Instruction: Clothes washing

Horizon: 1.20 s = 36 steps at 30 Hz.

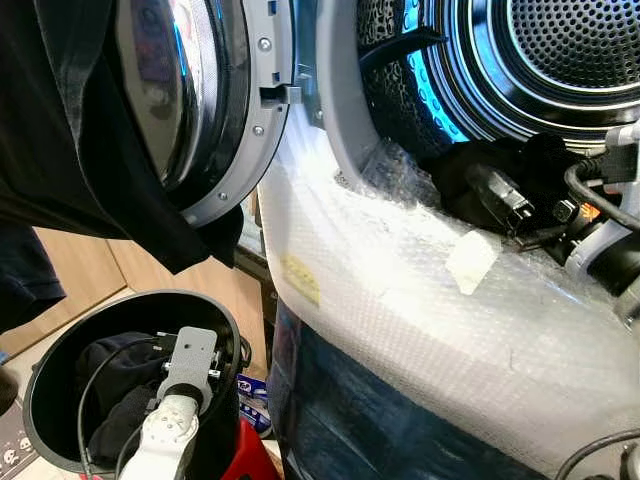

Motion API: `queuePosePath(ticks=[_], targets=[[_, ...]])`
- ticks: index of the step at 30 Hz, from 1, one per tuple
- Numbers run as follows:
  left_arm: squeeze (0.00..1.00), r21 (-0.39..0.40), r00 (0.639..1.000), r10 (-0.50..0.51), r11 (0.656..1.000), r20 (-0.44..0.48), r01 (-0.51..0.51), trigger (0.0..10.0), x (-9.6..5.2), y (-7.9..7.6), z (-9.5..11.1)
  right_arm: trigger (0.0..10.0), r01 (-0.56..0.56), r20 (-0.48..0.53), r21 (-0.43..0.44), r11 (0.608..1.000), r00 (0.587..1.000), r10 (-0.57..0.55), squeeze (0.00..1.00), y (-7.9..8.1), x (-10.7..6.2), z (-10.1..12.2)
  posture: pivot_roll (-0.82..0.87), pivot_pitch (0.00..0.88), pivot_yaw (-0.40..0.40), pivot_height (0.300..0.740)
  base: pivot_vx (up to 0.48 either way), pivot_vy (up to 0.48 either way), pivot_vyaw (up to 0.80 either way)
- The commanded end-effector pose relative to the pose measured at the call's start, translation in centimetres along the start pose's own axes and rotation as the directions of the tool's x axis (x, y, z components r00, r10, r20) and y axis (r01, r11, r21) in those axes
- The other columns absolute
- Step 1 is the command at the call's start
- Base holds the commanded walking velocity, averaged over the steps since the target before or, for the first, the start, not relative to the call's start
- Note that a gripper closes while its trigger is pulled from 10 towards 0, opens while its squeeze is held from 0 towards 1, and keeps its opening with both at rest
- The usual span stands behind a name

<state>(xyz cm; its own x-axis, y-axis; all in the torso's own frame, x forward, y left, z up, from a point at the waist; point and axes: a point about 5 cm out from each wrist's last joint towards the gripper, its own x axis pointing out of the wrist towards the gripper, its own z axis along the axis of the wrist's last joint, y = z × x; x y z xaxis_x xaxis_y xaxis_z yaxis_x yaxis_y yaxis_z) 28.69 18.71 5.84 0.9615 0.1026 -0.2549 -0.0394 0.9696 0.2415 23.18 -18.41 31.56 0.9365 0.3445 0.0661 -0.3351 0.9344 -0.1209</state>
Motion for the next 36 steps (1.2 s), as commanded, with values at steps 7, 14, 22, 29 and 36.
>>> queuePosePath(ticks=[7,14,22,29,36], targets=[[0.00,-0.005,1.000,-0.018,1.000,-0.002,0.018,10.0,0.3,-0.5,0.1,10.0,-0.027,0.013,-0.078,0.997,1.000,0.028,0.00,-0.6,-1.6,-0.3,-0.10,0.000,-0.031,0.740,0.000,0.000,0.00],[0.00,-0.008,1.000,-0.019,1.000,0.011,0.019,10.0,0.4,-0.5,0.5,10.0,-0.169,0.155,-0.076,0.983,0.972,0.179,0.00,1.1,-1.1,1.2,-0.09,0.000,-0.028,0.740,0.000,0.000,0.00],[0.00,-0.007,1.000,-0.026,1.000,0.010,0.026,10.0,0.5,-0.5,0.4,10.0,-0.330,0.227,0.034,0.943,0.922,0.314,0.00,2.6,0.6,1.8,-0.09,0.010,-0.026,0.740,0.000,0.000,0.00],[0.00,-0.011,1.000,-0.025,1.000,0.007,0.025,10.0,0.3,-0.6,0.3,10.0,-0.247,0.096,0.208,0.946,0.968,0.232,0.00,4.9,4.2,1.9,-0.09,0.009,-0.026,0.740,0.000,0.000,0.00],[0.00,-0.004,0.999,-0.037,0.999,0.008,0.037,10.0,0.4,-0.6,0.4,10.0,-0.053,-0.119,0.289,0.956,0.989,0.091,0.00,3.0,5.1,-0.8,-0.10,0.008,-0.019,0.740,0.000,0.000,0.00]])
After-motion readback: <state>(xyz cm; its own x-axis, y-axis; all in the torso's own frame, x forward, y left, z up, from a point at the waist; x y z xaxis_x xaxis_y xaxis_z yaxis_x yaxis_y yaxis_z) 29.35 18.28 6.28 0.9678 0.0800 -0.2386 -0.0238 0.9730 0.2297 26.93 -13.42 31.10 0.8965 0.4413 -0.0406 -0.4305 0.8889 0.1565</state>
